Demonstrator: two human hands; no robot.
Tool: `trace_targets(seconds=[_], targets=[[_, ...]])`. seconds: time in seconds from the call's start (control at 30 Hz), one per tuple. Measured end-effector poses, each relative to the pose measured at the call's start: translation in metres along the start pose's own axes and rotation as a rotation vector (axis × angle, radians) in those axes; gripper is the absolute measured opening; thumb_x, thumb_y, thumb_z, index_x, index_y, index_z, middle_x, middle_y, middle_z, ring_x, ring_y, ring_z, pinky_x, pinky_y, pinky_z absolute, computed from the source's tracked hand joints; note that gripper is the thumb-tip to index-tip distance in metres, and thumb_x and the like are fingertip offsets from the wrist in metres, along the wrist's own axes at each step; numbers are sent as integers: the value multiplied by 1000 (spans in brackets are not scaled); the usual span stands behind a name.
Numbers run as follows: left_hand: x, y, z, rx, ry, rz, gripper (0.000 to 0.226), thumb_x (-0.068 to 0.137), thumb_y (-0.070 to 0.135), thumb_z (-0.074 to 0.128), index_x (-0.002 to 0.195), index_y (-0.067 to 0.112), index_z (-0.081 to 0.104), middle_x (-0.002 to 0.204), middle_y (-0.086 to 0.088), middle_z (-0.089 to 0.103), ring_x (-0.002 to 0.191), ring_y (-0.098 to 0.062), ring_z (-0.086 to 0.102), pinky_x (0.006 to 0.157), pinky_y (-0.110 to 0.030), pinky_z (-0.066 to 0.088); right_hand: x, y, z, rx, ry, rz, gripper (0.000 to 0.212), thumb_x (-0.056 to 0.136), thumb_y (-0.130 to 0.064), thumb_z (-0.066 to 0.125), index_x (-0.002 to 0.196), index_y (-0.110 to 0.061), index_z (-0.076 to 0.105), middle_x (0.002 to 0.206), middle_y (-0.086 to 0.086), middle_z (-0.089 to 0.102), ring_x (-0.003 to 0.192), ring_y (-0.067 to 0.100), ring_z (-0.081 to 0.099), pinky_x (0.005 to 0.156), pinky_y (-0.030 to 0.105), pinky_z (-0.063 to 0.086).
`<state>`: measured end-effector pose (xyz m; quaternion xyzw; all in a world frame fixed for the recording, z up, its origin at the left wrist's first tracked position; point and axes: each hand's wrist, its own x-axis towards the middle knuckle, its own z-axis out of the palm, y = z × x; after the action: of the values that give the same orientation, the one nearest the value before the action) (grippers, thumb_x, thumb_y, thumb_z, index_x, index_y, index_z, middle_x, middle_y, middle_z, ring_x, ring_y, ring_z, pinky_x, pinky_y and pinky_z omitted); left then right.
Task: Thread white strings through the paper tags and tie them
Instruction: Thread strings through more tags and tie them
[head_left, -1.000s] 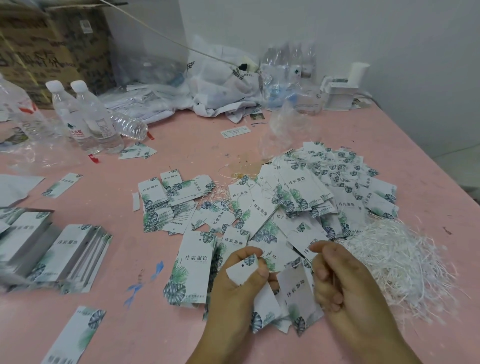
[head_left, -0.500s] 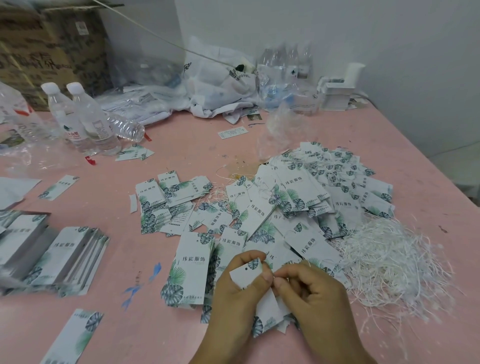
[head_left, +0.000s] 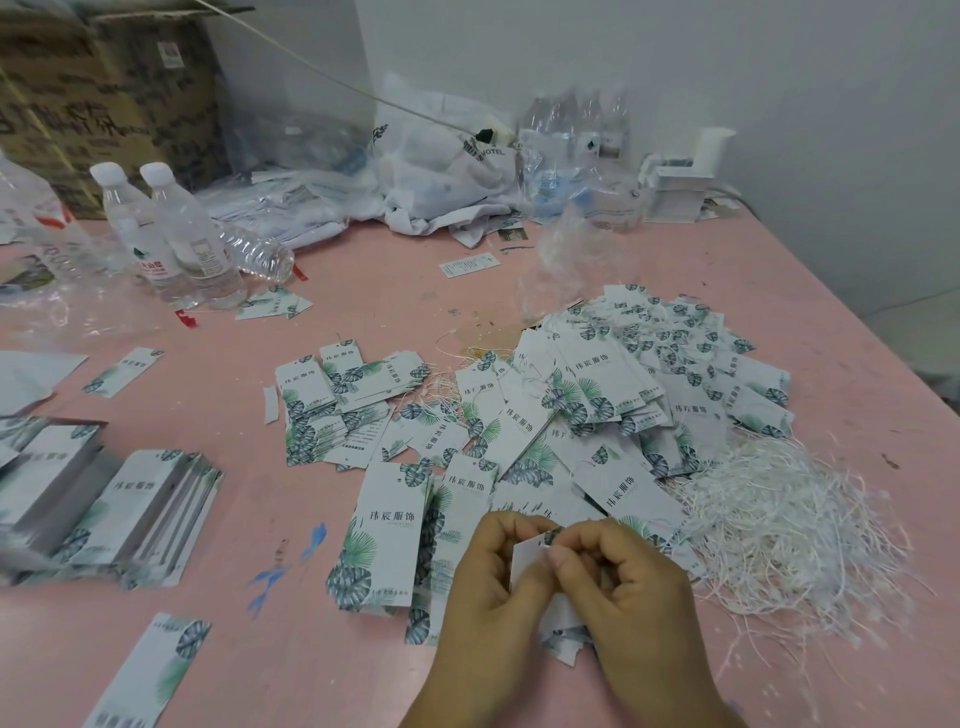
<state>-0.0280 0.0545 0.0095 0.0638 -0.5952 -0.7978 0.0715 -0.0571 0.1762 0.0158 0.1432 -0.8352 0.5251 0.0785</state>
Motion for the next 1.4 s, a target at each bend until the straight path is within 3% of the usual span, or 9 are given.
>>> trace_targets(seconds=[0.17, 0.33, 0.43, 0.63, 0.73, 0.97, 1.17, 1.23, 1.4], targets=[[0, -3, 0, -29, -1, 4, 10, 80, 8, 62, 88, 10, 56, 89, 1, 71, 73, -15, 63, 61, -23, 51, -1, 0, 0, 37, 23, 1, 14, 75, -29, 68, 82, -41, 67, 70, -9, 62, 53, 2, 50, 50, 10, 41], [-1, -4, 1, -2, -34, 30, 9, 79, 19, 68, 86, 20, 62, 90, 1, 70, 75, -13, 64, 63, -22, 50, -1, -2, 2, -1, 29, -6, 11, 76, -32, 67, 84, -40, 65, 77, -11, 65, 66, 8, 60, 57, 15, 47], [0, -6, -2, 5, -71, 32, 17, 72, 25, 67, 89, 25, 67, 92, -1, 72, 82, -15, 66, 69, -26, 52, -1, -2, 1, 5, 51, 4, 11, 76, -30, 68, 83, -39, 66, 72, -9, 63, 60, 6, 57, 54, 12, 43], [1, -5, -4, -300, -52, -178, 41, 72, 32, 59, 94, 0, 73, 92, -26, 71, 85, -33, 69, 70, -38, 56, 1, 0, -5, 110, 46, 80, 22, 78, -14, 78, 78, -34, 70, 61, -4, 56, 52, 3, 46, 49, 12, 40], [6, -5, -6, -316, -47, -173, 36, 62, 26, 74, 85, -2, 75, 83, -25, 71, 74, -30, 68, 65, -33, 55, 1, -3, -5, 136, 28, 93, 15, 77, -21, 79, 78, -33, 70, 59, -4, 56, 50, 2, 44, 48, 12, 40], [10, -11, -9, -252, 6, -142, 45, 58, 34, 92, 86, 3, 76, 77, -18, 71, 67, -24, 64, 65, -33, 53, 5, -10, -7, 298, -38, 191, 26, 77, -2, 76, 74, -28, 73, 57, 0, 63, 49, -1, 47, 49, 11, 42], [4, -15, -6, -134, 90, -85, 27, 79, 38, 73, 84, 12, 67, 68, -9, 59, 62, -19, 49, 58, -30, 41, 8, -11, -9, 334, -146, 228, 17, 78, -11, 78, 76, -27, 74, 56, -6, 64, 50, -1, 51, 50, 12, 43], [6, -11, -5, -193, 134, -84, 20, 84, 31, 66, 81, 12, 63, 72, -11, 59, 62, -19, 49, 58, -30, 39, 13, -8, -17, 394, -221, 289, 5, 77, -22, 77, 80, -23, 74, 57, -6, 64, 51, 0, 54, 49, 12, 44], [15, -5, -11, -451, 234, -134, 14, 87, 19, 61, 75, 12, 66, 75, -14, 60, 59, -17, 53, 56, -28, 44, 29, 11, -46, 671, -286, 545, 20, 71, -23, 68, 86, -11, 73, 58, 2, 50, 39, 7, 33, 36, 16, 29]])
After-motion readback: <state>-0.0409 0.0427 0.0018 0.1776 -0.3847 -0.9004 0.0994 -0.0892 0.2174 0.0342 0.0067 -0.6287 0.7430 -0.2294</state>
